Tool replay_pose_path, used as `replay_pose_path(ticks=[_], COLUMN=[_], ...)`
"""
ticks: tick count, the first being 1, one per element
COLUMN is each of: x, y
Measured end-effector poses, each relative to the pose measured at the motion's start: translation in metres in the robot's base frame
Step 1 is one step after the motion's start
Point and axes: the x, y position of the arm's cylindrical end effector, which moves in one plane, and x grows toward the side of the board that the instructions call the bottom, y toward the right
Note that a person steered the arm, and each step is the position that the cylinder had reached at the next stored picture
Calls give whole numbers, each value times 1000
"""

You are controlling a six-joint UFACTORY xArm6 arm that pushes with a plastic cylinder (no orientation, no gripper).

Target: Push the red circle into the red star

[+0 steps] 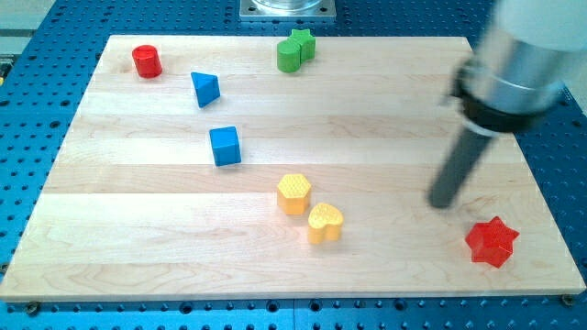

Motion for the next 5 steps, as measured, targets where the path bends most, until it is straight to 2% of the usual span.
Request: replay_pose_path(ticks=[1,2,3,4,5], x=[-64,-78,-87,-121,-134], y=[-127,-230,-212,-279,-366])
